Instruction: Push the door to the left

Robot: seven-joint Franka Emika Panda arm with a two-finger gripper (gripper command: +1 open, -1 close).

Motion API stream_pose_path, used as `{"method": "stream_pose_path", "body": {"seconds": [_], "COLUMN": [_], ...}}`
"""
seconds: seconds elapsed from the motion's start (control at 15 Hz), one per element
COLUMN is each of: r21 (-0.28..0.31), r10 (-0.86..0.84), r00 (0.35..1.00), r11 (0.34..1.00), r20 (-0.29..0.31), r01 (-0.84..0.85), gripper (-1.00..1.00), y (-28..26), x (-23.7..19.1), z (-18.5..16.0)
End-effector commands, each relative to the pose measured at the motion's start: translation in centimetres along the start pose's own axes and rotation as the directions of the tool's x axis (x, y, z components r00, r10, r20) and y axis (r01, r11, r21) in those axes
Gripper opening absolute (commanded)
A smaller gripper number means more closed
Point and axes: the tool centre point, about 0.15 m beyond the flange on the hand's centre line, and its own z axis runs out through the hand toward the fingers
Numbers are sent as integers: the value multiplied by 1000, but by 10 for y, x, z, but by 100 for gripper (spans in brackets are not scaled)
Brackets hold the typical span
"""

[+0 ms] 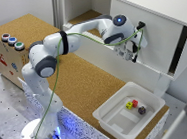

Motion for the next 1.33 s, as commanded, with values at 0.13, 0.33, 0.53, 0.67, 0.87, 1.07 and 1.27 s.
{"method": "stream_pose_path", "body": {"seconds": [0.13,0.33,0.53,0.67,0.87,1.07,1.27], "r21": [-77,-95,-125,-137,-77,-27,-31], "r10": [-8,-3,10,7,-23,-55,-50], "r00": [999,999,999,999,999,998,998], "r11": [997,995,992,990,997,998,998], "r20": [-51,-45,-49,-48,-29,-19,-26], "r01": [4,-2,-16,-13,21,55,49], "gripper": [-100,-100,-100,-100,-100,-100,-100], "y": [-94,-130,-160,-178,-200,-219,-258], "x": [-45,-52,-53,-53,-56,-61,-63], "z": [0,-4,-8,-10,-3,0,-8]}}
